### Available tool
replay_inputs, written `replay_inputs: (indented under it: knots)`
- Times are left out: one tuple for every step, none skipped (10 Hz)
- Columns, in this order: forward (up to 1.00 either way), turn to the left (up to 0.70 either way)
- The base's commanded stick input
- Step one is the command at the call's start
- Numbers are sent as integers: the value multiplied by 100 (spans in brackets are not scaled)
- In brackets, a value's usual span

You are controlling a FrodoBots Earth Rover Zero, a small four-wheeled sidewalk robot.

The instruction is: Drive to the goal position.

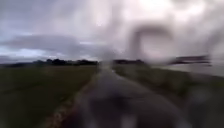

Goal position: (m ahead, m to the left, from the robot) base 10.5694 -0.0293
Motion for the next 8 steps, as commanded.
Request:
replay_inputs:
  knots:
    - [70, 14]
    - [70, 14]
    - [70, 14]
    - [70, 14]
    - [70, 14]
    - [70, 14]
    - [70, 0]
    - [70, 0]
